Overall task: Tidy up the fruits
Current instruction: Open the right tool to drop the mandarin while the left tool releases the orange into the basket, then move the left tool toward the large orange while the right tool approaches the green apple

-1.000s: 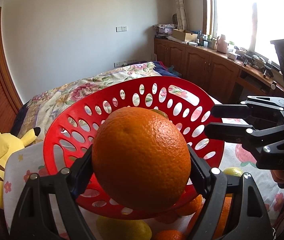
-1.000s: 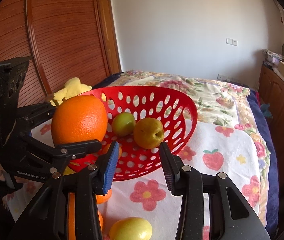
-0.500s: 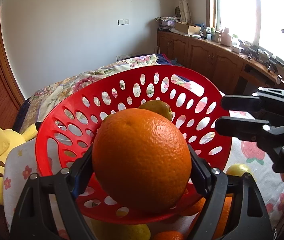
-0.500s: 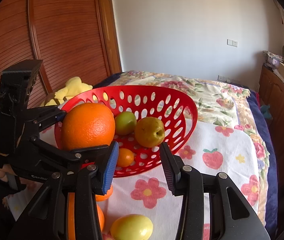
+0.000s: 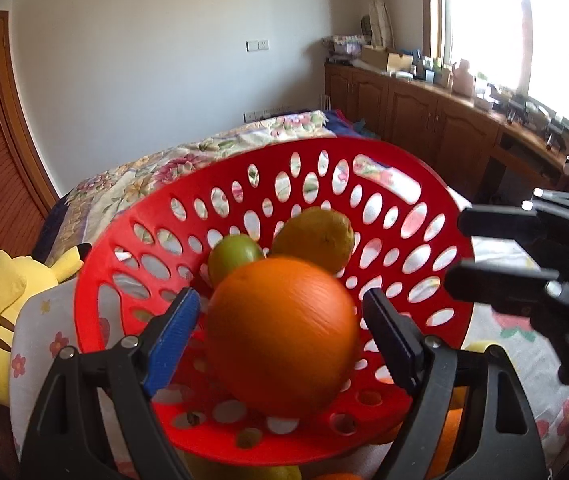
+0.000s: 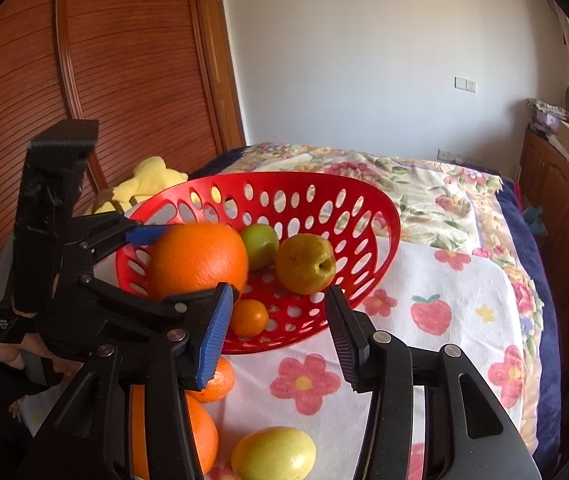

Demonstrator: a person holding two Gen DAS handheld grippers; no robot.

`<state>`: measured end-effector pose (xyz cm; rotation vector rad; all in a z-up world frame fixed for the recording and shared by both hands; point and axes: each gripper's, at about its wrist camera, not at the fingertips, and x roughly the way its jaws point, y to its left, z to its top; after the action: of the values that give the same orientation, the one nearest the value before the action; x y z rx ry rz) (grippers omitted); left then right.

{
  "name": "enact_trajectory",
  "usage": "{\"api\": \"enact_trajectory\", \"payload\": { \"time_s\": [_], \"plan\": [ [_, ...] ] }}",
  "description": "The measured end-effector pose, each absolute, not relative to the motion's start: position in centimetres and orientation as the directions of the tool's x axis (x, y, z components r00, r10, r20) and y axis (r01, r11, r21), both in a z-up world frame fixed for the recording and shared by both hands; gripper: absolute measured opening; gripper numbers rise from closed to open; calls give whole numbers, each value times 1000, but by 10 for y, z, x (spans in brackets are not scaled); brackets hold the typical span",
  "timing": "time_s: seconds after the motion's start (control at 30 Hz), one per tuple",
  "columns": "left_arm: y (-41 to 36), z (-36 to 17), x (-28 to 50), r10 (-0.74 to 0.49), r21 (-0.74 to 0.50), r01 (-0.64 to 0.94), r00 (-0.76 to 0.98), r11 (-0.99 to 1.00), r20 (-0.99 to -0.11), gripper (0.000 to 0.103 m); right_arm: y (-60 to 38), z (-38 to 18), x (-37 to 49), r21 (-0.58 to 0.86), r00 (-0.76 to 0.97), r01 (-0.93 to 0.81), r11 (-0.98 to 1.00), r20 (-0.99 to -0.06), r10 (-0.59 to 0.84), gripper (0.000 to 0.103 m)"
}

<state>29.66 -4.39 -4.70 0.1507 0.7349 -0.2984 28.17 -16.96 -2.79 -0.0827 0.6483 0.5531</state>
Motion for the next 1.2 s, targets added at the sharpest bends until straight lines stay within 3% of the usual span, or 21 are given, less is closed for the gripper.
{"api": "enact_trajectory", "payload": {
  "time_s": [0.63, 1.2],
  "plan": [
    [-22, -17, 225, -287, -30, 333, 760, 942, -583, 84, -190, -26, 240, 126, 685, -449, 884, -587, 432, 51],
    [-6, -35, 150, -300, -77, 314, 763, 946, -573, 84, -199, -37, 175, 107, 708, -388, 915, -601, 371, 51]
  ]
}}
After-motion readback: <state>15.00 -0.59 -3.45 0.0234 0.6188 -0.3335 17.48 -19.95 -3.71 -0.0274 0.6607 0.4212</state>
